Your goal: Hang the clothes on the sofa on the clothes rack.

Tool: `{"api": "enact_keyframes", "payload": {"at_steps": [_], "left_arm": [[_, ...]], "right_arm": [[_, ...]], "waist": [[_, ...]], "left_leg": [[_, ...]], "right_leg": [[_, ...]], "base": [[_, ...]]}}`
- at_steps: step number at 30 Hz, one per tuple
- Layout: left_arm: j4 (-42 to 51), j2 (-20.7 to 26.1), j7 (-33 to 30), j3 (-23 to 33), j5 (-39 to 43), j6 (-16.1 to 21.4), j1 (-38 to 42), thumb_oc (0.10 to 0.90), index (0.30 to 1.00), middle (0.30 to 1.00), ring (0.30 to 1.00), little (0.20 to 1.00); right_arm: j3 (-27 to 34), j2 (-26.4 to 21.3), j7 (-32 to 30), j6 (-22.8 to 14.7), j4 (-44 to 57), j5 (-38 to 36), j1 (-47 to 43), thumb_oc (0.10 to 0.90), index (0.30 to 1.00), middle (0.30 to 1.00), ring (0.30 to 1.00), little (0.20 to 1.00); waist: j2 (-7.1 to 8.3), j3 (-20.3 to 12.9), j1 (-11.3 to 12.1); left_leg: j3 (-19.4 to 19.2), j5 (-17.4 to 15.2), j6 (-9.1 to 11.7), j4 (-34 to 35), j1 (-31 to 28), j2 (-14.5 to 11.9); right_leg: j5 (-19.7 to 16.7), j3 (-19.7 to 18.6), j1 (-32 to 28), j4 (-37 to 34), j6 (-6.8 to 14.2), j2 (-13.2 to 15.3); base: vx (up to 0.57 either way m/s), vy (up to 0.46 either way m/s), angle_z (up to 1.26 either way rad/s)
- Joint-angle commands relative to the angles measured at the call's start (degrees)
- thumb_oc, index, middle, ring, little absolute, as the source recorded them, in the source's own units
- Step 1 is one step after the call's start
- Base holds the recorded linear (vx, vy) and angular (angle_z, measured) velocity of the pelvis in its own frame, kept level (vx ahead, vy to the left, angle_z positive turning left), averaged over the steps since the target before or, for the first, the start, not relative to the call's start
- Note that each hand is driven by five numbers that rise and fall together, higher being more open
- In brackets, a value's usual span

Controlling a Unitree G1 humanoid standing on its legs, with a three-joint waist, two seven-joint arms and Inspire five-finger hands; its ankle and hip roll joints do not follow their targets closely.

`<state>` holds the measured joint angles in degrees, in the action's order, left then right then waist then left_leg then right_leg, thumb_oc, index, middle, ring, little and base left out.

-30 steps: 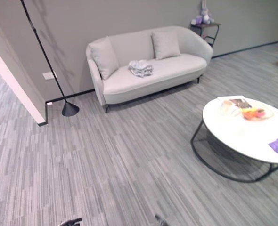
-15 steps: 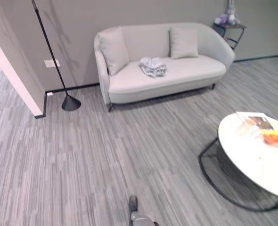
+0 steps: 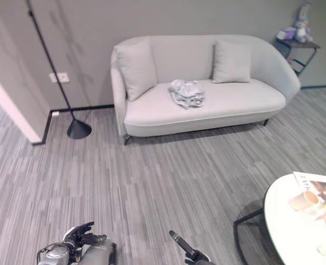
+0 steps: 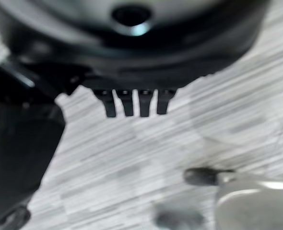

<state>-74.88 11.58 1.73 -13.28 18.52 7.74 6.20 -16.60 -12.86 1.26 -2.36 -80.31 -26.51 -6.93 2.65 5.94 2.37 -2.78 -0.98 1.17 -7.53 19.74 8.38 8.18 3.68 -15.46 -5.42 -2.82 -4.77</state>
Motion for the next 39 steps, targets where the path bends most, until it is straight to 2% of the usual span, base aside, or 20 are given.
{"api": "enact_keyframes", "payload": {"at_steps": [1, 5, 6, 8, 9, 11, 13, 14, 15, 17, 18, 21, 25, 28, 30, 32, 33, 35, 38, 39], "left_arm": [[-7.52, -2.69, -0.84, 2.10, -0.63, -1.15, -1.66, 0.800, 0.900, 0.900, 0.900, 0.900], [-9.34, -1.99, -0.03, 3.65, -2.62, -1.69, -3.72, 0.800, 0.900, 0.900, 0.900, 0.900], [-9.46, -1.61, 0.17, 4.17, -3.03, -1.83, -3.76, 0.800, 0.900, 0.900, 0.900, 0.900], [-8.78, -0.93, -0.26, 5.00, -2.41, -1.89, -3.26, 0.800, 0.900, 0.900, 0.900, 0.900], [-7.61, -0.75, -0.76, 4.48, -1.94, -1.94, -2.48, 0.800, 0.900, 0.900, 0.900, 0.900], [-6.41, -1.03, -1.17, 3.16, -2.19, -1.76, -1.88, 0.800, 0.900, 0.900, 0.900, 0.900], [-4.46, -1.04, -1.64, 1.75, -2.34, -1.16, -1.12, 0.800, 0.900, 0.900, 0.900, 0.900], [-4.46, -1.04, -1.65, 1.75, -2.34, -1.16, -1.12, 0.800, 0.900, 0.900, 0.900, 0.900], [-3.44, -0.92, -2.44, 0.67, -2.47, -0.57, -0.20, 0.800, 0.900, 0.900, 0.900, 0.900], [-3.53, -0.99, -3.05, 0.27, -3.20, -0.18, 0.55, 0.800, 0.900, 0.900, 0.900, 0.900], [-3.53, -0.99, -3.05, 0.26, -3.20, -0.18, 0.56, 0.800, 0.900, 0.900, 0.900, 0.900], [-6.18, -1.65, -3.48, 0.50, -5.38, -0.23, 0.87, 0.800, 0.900, 0.900, 0.900, 0.900], [-7.79, -1.50, -2.83, 1.04, -7.46, -0.49, -0.85, 0.800, 0.900, 0.900, 0.900, 0.900], [-8.38, -1.34, -3.42, 1.22, -8.08, -0.85, -1.50, 0.800, 0.900, 0.900, 0.900, 0.900], [-8.08, -1.53, -3.92, 1.75, -6.54, -0.84, -1.69, 0.800, 0.900, 0.900, 0.900, 0.900], [-7.49, -2.04, -4.54, 1.57, -5.73, -0.71, -1.66, 0.800, 0.900, 0.900, 0.900, 0.900], [-6.74, -2.26, -4.66, 1.39, -5.14, -0.84, -1.70, 0.800, 0.900, 0.900, 0.900, 0.900], [-5.19, -2.29, -5.30, -0.04, -6.30, -1.12, -1.65, 0.800, 0.900, 0.900, 0.900, 0.900], [-1.33, -2.39, -5.93, -3.94, -9.52, -1.02, -1.44, 0.800, 0.900, 0.900, 0.900, 0.900], [-1.30, -2.39, -5.94, -3.96, -9.52, -1.03, -1.47, 0.800, 0.900, 0.900, 0.900, 0.900]], "right_arm": [[0.39, 0.14, 0.30, -0.06, 0.39, 5.51, 4.62, 0.800, 0.900, 0.900, 0.900, 0.900], [-0.87, 1.35, 0.76, 0.06, 0.62, 9.83, 5.69, 0.800, 0.900, 0.900, 0.900, 0.900], [-1.28, 1.63, 0.88, -0.22, 1.07, 11.04, 5.61, 0.800, 0.900, 0.900, 0.900, 0.900], [-2.53, 1.84, 0.57, -0.37, 2.73, 13.36, 4.92, 0.800, 0.900, 0.900, 0.900, 0.900], [-3.45, 1.83, 0.13, -0.27, 4.80, 14.63, 4.44, 0.800, 0.900, 0.900, 0.900, 0.900], [-3.96, 1.81, -0.82, -0.32, 6.24, 16.08, 4.32, 0.800, 0.900, 0.900, 0.900, 0.900], [-4.67, 1.56, -1.77, -0.49, 7.96, 17.14, 4.18, 0.800, 0.900, 0.900, 0.900, 0.900], [-4.67, 1.56, -1.77, -0.49, 7.97, 17.15, 4.18, 0.800, 0.900, 0.900, 0.900, 0.900], [-5.14, 1.27, -2.08, -0.27, 8.86, 17.18, 3.51, 0.800, 0.900, 0.900, 0.900, 0.900], [-5.70, 1.00, -2.15, 0.15, 8.40, 17.82, 2.61, 0.800, 0.900, 0.900, 0.900, 0.900], [-5.69, 1.00, -2.15, 0.15, 8.39, 17.82, 2.61, 0.800, 0.900, 0.900, 0.900, 0.900], [-5.16, 1.31, -1.50, 1.00, 6.69, 18.34, 2.39, 0.800, 0.900, 0.900, 0.900, 0.900], [-4.83, 1.52, -0.72, 1.03, 5.71, 18.88, 3.39, 0.800, 0.900, 0.900, 0.900, 0.900], [-5.49, 1.85, -0.86, 1.20, 4.84, 20.46, 3.07, 0.800, 0.900, 0.900, 0.900, 0.900], [-6.70, 1.58, -1.26, 1.04, 5.70, 21.64, 2.49, 0.800, 0.900, 0.900, 0.900, 0.900], [-8.44, 1.41, -1.79, 0.82, 6.43, 23.19, 1.97, 0.800, 0.900, 0.900, 0.900, 0.900], [-8.95, 0.99, -2.75, 0.90, 6.41, 23.99, 1.89, 0.800, 0.900, 0.900, 0.900, 0.900], [-9.14, 0.42, -4.67, 0.90, 7.66, 24.44, 1.63, 0.800, 0.900, 0.900, 0.900, 0.900], [-8.62, -1.74, -8.69, 1.54, 11.24, 27.07, 1.01, 0.800, 0.900, 0.900, 0.900, 0.900], [-8.61, -1.76, -8.69, 1.57, 11.28, 27.08, 1.04, 0.800, 0.900, 0.900, 0.900, 0.900]], "waist": [[-2.41, -0.53, 3.52], [-1.65, -2.86, 4.42], [-1.30, -3.45, 5.07], [-0.75, -3.05, 5.60], [-1.49, -2.22, 4.59], [-2.41, -2.23, 3.49], [-3.63, -2.25, 2.65], [-3.68, -2.32, 2.62], [-4.35, -1.99, 1.83], [-4.57, -1.80, 1.67], [-4.59, -1.83, 1.71], [-4.44, -1.70, 1.26], [-2.94, -2.73, 0.97], [-2.34, -3.34, 1.30], [-2.59, -3.16, 1.52], [-2.25, -2.74, 1.82], [-1.22, -2.02, 1.99], [0.15, -0.17, 2.38], [0.66, 1.35, 1.99], [0.65, 1.39, 1.99]], "left_leg": [[6.46, 8.95, -0.76, 9.84, -11.54, -1.05], [6.64, 7.10, -3.10, 7.82, -14.13, -0.60], [5.88, 6.17, -3.59, 8.32, -15.65, -0.61], [4.91, 4.72, -4.90, 8.78, -18.32, -0.26], [4.61, 3.64, -6.01, 9.93, -21.78, -0.62], [4.56, 2.46, -6.56, 11.21, -24.49, -1.07], [5.12, 1.55, -6.03, 12.16, -26.65, -2.47], [5.15, 1.56, -6.02, 12.16, -26.57, -2.53], [5.80, 0.25, -5.13, 11.74, -27.62, -3.69], [6.24, -1.18, -4.27, 11.82, -28.66, -4.46], [6.20, -1.18, -4.28, 11.81, -28.62, -4.47], [7.40, -4.01, -2.90, 12.53, -32.30, -6.20], [9.27, -5.80, -1.32, 12.53, -35.46, -8.45], [9.71, -5.36, -0.04, 12.53, -36.00, -11.55], [10.75, -0.81, 1.33, 9.77, -34.28, -15.02], [11.88, 3.84, 1.56, 3.88, -30.84, -16.13], [12.05, 7.73, 0.56, -5.79, -25.59, -15.96], [9.41, 10.86, -1.15, -16.17, -19.58, -16.65], [2.61, 5.94, -1.71, -19.49, -13.50, -16.18], [2.60, 5.87, -1.75, -19.53, -13.56, -16.15]], "right_leg": [[-5.44, -6.47, 3.98, 2.01, 3.72, 1.53], [-1.11, -4.96, 3.36, 9.84, 4.12, 3.21], [-1.77, -3.83, 4.62, 14.71, 5.56, 4.01], [-9.00, -1.89, 10.12, 28.36, 9.51, 6.32], [-13.13, 1.65, 15.59, 40.05, 10.46, 8.94], [-11.88, 6.60, 17.66, 42.94, 9.42, 12.49], [-7.63, 8.83, 19.81, 38.54, 7.30, 13.00], [-7.70, 8.88, 19.83, 38.42, 7.28, 12.94], [-5.71, 6.64, 20.30, 28.91, 6.72, 11.46], [-8.60, 1.52, 19.58, 13.84, 7.59, 11.06], [-8.70, 1.49, 19.56, 13.70, 7.59, 11.03], [-16.64, -7.47, 23.19, 0.83, 10.37, 14.18], [-18.66, -6.28, 22.01, 2.56, 11.09, 15.51], [-15.74, -6.10, 22.73, 7.01, 10.66, 13.44], [-12.52, -5.32, 23.15, 11.56, 9.24, 10.76], [-11.08, -3.68, 21.94, 11.87, 7.79, 9.88], [-9.75, -2.03, 19.20, 10.48, 6.21, 9.36], [-9.01, -1.23, 16.76, 9.63, 4.48, 8.86], [-8.15, 0.39, 14.28, 7.81, 3.66, 9.38], [-8.12, 0.40, 14.18, 7.79, 3.69, 9.42]], "base": [[0.37, -0.056, -0.45], [0.49, -0.018, -0.34], [0.50, -0.030, -0.16], [0.42, -0.028, -0.36], [0.43, -0.003, -0.12], [0.39, -0.007, 0.14], [0.29, -0.074, 0.17], [0.28, -0.180, 0.09], [0.27, -0.216, 0.05], [0.24, -0.216, 0.30], [0.17, -0.155, 0.33], [0.33, -0.297, 0.15], [0.39, -0.444, 0.38], [0.27, -0.443, 0.62], [0.22, -0.478, 0.25], [0.26, -0.582, 0.10], [0.34, -0.659, 0.26], [0.21, -0.520, 0.42], [0.12, -0.219, 0.28], [0.16, 0.000, 0.07]]}}
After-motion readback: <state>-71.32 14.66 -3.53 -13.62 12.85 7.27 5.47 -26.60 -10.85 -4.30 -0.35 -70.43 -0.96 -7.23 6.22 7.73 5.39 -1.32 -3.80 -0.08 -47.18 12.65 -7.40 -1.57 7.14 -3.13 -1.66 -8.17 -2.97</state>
